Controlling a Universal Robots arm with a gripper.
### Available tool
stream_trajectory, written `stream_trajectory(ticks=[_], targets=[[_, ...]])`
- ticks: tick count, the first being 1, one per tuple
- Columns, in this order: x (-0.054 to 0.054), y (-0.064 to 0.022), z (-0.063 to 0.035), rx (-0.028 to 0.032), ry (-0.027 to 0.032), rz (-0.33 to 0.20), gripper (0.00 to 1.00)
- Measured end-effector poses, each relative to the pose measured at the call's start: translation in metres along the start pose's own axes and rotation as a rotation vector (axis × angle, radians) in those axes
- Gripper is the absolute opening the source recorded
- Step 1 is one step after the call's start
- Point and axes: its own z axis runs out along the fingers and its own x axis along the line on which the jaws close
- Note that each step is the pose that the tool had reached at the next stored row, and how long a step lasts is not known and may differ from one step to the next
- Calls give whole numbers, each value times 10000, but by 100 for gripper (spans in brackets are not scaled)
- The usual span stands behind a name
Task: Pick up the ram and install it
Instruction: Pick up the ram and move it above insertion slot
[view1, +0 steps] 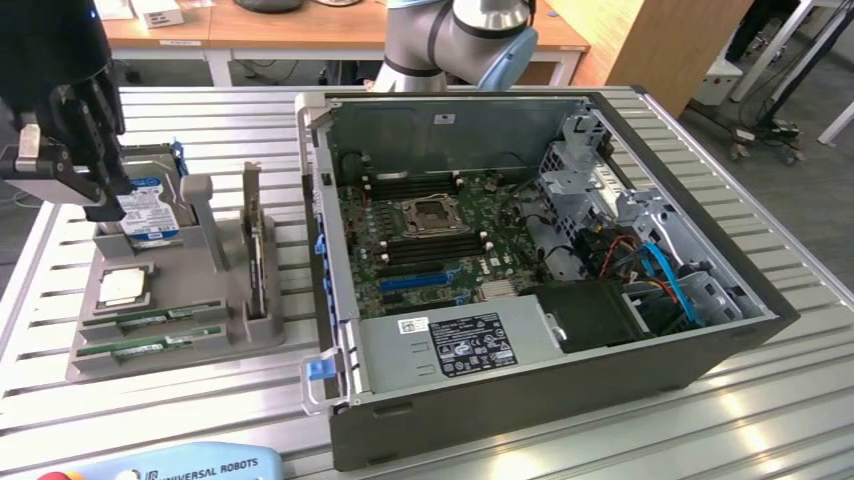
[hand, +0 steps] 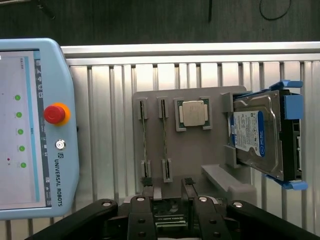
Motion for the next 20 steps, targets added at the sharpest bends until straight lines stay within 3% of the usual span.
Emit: stream_trajectory(ticks=[7, 20], targets=[[63, -3, -1, 0, 1, -8, 35], [70, -4, 41, 24, -3, -11, 35]])
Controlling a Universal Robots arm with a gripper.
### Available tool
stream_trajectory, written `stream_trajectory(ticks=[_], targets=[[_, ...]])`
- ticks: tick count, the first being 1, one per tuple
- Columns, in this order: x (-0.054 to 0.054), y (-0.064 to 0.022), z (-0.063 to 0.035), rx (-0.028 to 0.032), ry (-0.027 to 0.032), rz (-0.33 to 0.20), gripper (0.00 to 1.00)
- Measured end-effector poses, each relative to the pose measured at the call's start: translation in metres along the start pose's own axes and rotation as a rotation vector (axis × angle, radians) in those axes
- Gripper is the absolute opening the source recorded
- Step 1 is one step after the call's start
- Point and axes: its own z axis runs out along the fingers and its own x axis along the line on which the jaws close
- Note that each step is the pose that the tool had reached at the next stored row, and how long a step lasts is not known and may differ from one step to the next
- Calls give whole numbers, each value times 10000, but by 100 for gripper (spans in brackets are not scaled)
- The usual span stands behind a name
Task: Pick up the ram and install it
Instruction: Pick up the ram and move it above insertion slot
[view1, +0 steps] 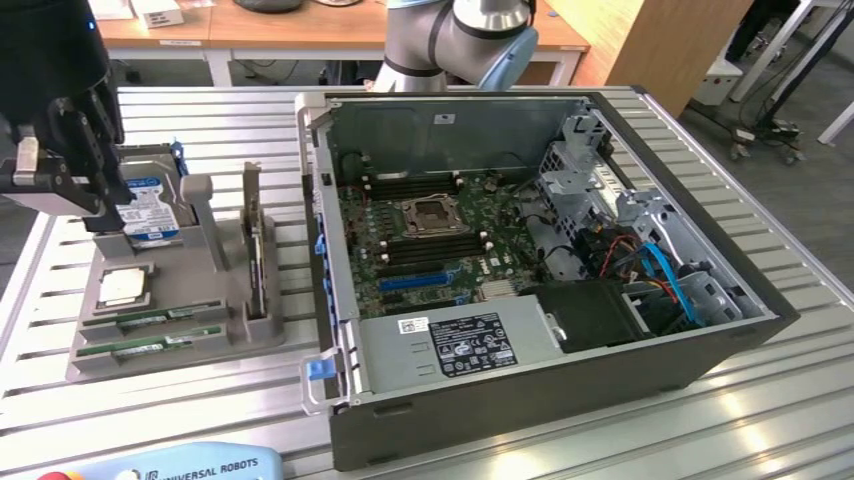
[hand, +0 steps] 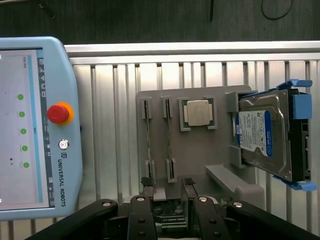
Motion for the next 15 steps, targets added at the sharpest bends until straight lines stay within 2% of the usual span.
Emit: stream_trajectory(ticks=[4, 15], targets=[[1, -1, 60, 20, -1, 0, 35], [6, -9, 258, 29, -1, 0, 35]])
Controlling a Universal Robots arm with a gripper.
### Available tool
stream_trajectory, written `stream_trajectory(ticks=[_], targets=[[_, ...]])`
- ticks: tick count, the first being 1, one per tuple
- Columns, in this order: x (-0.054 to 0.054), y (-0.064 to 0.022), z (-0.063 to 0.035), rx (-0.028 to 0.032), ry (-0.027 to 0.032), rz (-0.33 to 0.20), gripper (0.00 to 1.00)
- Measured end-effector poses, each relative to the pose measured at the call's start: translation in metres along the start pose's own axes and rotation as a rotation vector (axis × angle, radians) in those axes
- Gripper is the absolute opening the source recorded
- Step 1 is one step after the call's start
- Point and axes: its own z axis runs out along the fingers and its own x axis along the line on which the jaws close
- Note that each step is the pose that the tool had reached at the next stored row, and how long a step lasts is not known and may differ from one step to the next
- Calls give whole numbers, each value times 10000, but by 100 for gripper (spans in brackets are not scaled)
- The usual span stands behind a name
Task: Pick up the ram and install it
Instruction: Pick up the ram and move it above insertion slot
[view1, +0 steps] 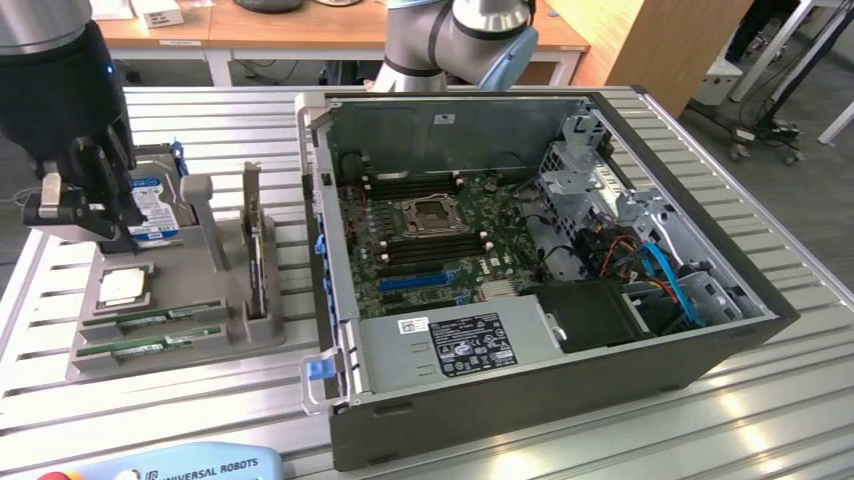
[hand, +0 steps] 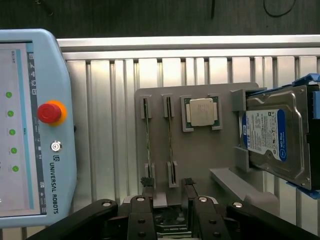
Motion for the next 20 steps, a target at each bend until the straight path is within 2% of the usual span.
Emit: stream_trajectory(ticks=[20], targets=[[7, -10, 324, 1, 0, 1, 35]])
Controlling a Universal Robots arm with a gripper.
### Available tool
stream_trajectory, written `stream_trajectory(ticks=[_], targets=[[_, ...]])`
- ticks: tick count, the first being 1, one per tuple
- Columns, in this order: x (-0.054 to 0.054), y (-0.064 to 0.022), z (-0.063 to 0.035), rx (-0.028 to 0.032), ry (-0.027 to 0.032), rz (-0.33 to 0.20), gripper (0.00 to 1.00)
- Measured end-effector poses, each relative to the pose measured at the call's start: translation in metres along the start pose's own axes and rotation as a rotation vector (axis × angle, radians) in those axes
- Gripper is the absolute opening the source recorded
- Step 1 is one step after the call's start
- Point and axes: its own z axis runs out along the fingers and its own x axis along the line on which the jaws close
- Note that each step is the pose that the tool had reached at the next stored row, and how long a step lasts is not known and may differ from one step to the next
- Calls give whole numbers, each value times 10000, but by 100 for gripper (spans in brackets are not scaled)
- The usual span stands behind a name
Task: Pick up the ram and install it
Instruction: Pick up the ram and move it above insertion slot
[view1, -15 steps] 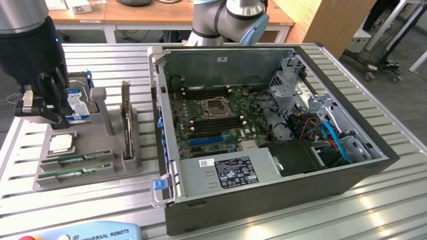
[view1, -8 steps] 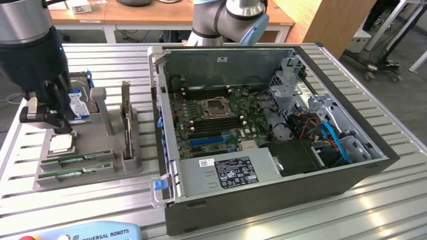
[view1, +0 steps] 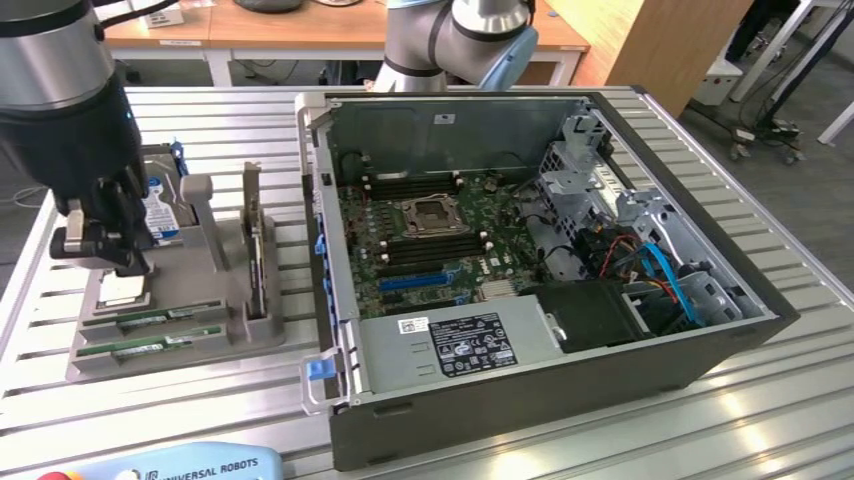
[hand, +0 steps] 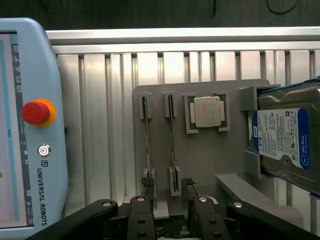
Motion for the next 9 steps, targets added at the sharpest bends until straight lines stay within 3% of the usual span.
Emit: stream_trajectory(ticks=[9], targets=[[4, -1, 157, 2, 0, -1, 35]])
